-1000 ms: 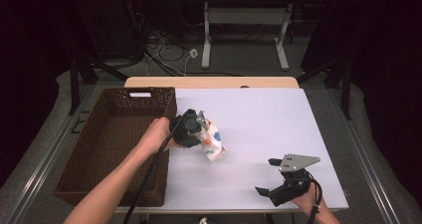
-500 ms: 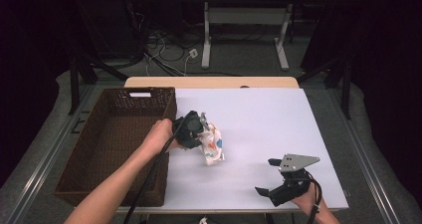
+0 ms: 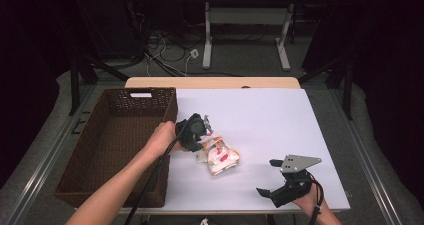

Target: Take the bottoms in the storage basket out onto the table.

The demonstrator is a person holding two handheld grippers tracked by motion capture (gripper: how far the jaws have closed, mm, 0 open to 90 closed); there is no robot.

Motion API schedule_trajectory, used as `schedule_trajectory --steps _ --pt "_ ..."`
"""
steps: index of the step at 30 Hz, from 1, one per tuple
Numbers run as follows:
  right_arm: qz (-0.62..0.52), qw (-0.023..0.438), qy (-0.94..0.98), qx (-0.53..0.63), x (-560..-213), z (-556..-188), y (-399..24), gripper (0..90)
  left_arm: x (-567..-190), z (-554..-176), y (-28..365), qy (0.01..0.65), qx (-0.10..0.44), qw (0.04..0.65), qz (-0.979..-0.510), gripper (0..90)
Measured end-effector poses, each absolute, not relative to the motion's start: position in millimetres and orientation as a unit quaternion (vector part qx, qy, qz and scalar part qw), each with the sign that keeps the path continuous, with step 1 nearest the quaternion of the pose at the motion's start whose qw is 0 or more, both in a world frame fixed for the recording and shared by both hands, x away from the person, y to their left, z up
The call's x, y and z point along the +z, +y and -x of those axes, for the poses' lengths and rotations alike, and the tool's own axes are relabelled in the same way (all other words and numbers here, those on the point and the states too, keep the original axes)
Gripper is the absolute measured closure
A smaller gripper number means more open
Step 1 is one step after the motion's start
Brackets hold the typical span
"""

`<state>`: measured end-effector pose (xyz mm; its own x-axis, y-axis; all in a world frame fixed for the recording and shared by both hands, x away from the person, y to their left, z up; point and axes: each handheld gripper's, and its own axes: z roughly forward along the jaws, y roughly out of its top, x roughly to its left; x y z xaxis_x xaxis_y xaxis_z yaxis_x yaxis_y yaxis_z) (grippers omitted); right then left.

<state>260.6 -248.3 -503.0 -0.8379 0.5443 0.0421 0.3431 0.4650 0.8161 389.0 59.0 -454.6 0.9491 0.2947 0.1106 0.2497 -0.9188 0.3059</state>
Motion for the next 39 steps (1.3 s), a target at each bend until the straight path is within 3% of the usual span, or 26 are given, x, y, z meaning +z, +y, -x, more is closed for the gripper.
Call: schedule_trajectory --steps 8,16,24,39 --pt "-0.263 0.114 0.848 0.447 -503.4 -260.6 -248.8 0.0 -449.7 -385.7 63.2 0.175 0.077 0.167 -0.967 33.6" --pt "-0.266 0.113 0.847 0.447 -503.9 -260.7 -251.1 0.0 -449.6 -379.2 71.4 0.196 0.064 0.192 -0.96 15.8" --pt "-0.263 0.112 0.847 0.448 -503.8 -259.9 -248.9 0.0 -446.4 -370.0 78.9 0.206 0.074 0.202 -0.955 7.1" --pt "-0.258 0.108 0.851 0.444 -503.7 -261.0 -244.7 0.0 -443.0 -349.6 95.1 0.211 0.082 0.217 -0.95 4.0"
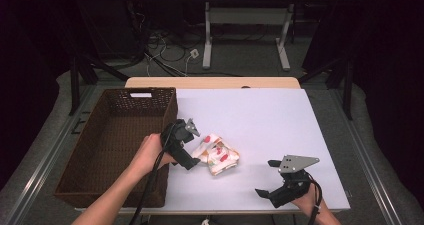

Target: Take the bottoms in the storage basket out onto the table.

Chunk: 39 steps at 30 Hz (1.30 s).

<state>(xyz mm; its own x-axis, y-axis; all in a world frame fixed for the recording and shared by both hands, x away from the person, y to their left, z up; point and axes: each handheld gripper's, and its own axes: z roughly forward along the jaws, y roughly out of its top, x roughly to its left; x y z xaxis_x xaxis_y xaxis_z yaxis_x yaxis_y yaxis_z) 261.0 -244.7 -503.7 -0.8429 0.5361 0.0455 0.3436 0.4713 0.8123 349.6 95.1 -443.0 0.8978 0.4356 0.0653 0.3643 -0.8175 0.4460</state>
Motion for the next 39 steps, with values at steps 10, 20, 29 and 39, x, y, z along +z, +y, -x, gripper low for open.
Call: schedule_trajectory --steps 10,20,29,39 --pt "-0.259 0.109 0.851 0.444 -503.7 -261.3 -244.2 0.0 -442.0 -339.9 105.1 0.212 0.088 0.225 -0.947 3.9" --pt "-0.258 0.11 0.851 0.443 -503.3 -260.7 -244.2 0.0 -437.9 -331.4 115.1 0.222 0.099 0.244 -0.939 3.1" --pt "-0.256 0.11 0.852 0.444 -502.9 -260.4 -244.7 0.0 -432.6 -323.9 131.0 0.238 0.111 0.259 -0.929 2.4" --pt "-0.254 0.11 0.852 0.444 -502.5 -260.3 -244.6 0.0 -432.1 -311.0 147.1 0.258 0.123 0.269 -0.92 0.3"
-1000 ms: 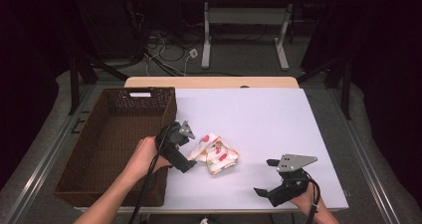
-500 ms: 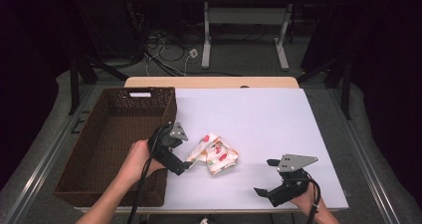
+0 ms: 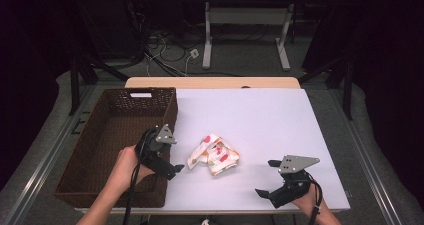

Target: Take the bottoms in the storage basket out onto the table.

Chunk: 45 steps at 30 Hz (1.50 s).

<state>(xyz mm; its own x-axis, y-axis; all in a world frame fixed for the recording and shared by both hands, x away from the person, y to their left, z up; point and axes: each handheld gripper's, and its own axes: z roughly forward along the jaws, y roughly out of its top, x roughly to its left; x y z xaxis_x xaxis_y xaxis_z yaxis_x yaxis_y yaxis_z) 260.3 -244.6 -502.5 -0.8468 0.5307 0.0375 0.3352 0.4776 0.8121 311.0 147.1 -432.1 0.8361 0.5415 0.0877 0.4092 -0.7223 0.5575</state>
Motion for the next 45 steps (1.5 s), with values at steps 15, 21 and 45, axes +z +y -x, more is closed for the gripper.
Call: schedule_trajectory --steps 15,21,45 --pt "-0.255 0.108 0.853 0.443 -502.8 -260.2 -244.3 0.0 -431.1 -290.6 164.2 0.273 0.132 0.283 -0.91 0.0" --pt "-0.257 0.108 0.852 0.444 -503.1 -259.9 -243.6 0.0 -433.0 -280.8 173.1 0.276 0.142 0.299 -0.902 0.0" --pt "-0.254 0.106 0.855 0.44 -502.3 -260.1 -244.2 0.0 -440.6 -254.2 202.2 0.305 0.161 0.321 -0.882 0.0"
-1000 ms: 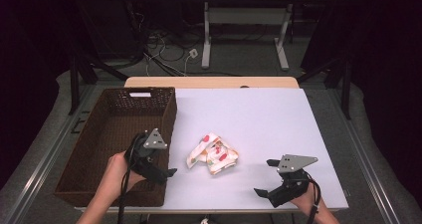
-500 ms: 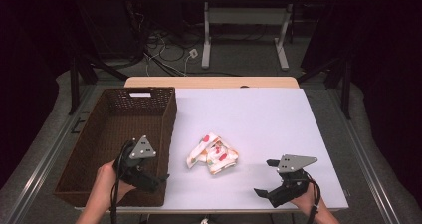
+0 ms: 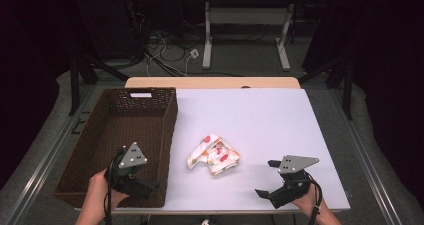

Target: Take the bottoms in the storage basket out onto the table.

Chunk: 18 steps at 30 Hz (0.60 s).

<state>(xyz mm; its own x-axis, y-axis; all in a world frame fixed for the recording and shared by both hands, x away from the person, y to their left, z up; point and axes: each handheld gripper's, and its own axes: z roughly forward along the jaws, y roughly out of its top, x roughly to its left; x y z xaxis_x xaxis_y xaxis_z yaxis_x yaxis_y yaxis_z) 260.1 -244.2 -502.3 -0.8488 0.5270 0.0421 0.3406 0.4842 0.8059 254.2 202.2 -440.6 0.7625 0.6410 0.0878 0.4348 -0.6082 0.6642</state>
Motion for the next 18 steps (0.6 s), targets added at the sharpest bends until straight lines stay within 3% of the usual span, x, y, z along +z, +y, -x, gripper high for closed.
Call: schedule_trajectory --steps 18 --pt "-0.254 0.106 0.854 0.441 -503.5 -260.7 -243.5 0.0 -448.0 -237.1 216.6 0.323 0.17 0.354 -0.861 0.0"
